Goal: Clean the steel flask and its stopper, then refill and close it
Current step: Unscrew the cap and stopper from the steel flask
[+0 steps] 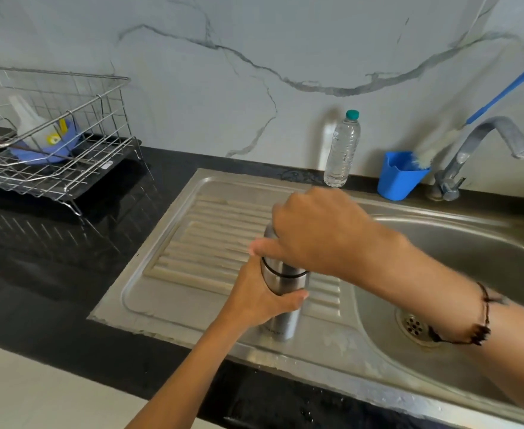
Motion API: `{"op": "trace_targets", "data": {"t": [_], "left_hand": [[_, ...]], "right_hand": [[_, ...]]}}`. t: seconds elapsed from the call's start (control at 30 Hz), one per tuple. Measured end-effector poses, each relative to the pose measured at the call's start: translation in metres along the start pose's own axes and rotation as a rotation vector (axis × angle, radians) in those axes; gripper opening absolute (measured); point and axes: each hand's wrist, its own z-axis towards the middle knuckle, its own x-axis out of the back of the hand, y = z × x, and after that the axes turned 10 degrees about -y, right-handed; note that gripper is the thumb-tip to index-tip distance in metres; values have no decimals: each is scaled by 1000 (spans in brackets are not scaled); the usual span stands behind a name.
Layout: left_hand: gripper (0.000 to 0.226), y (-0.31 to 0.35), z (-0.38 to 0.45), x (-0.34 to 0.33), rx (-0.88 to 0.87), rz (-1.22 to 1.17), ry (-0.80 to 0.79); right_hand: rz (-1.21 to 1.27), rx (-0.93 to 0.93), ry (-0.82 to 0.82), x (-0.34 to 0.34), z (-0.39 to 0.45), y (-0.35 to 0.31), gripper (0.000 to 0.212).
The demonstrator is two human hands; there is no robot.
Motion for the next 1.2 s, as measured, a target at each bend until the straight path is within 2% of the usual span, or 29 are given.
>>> {"op": "trace_targets", "data": {"t": [0.07,0.13,0.2,0.27,0.4,0.5,0.6,0.67,0.7,0.77,0.87,0.9,0.97,1.03,1.13,1.2], "left_hand": [[80,-1,-2,0,-24,-14,8],[86,0,-3,0,-40,-39,7],[86,-1,-3,-1,-52,-39,8],[79,-4,-3,-1,-49,-37,5],[74,-5,-4,-2,-23,-56,24],[80,-6,-4,-2,-49,-33,16],[84,-6,-4,-3,-49,-33,33],[77,-6,-4,-3,-55,-34,40],[73,-6,-4,-3,-57,-36,39],[71,-6,-5,-2,-56,-46,29],[73,-6,-5,-3,-66,-66,25],[75,-6,-5,-3,-72,-70,26],[80,-5,-5,-4,-80,-80,29],[79,-5,-6,-4,-87,-86,19],[77,-7,-5,-4,-82,-86,13],[79,-8,-5,-5,-82,-85,20]], "right_hand": [[27,71,-3,-3,0,0,38],[117,192,-78,-5,-2,7,21],[215,280,-209,-2,-4,11,37],[289,293,-223,0,-6,15,46],[96,86,-111,4,-10,12,36],[140,153,-164,3,-7,10,22],[231,208,-345,12,-11,15,50],[244,176,-322,17,-15,17,45],[227,136,-269,17,-15,16,38],[142,50,-175,15,-14,10,38],[90,112,-185,8,-10,5,26],[122,150,-237,9,-11,7,27],[236,219,-346,11,-15,14,51],[346,240,-338,11,-17,15,57],[236,160,-201,6,-13,11,35],[199,188,-180,3,-12,9,26]]}}
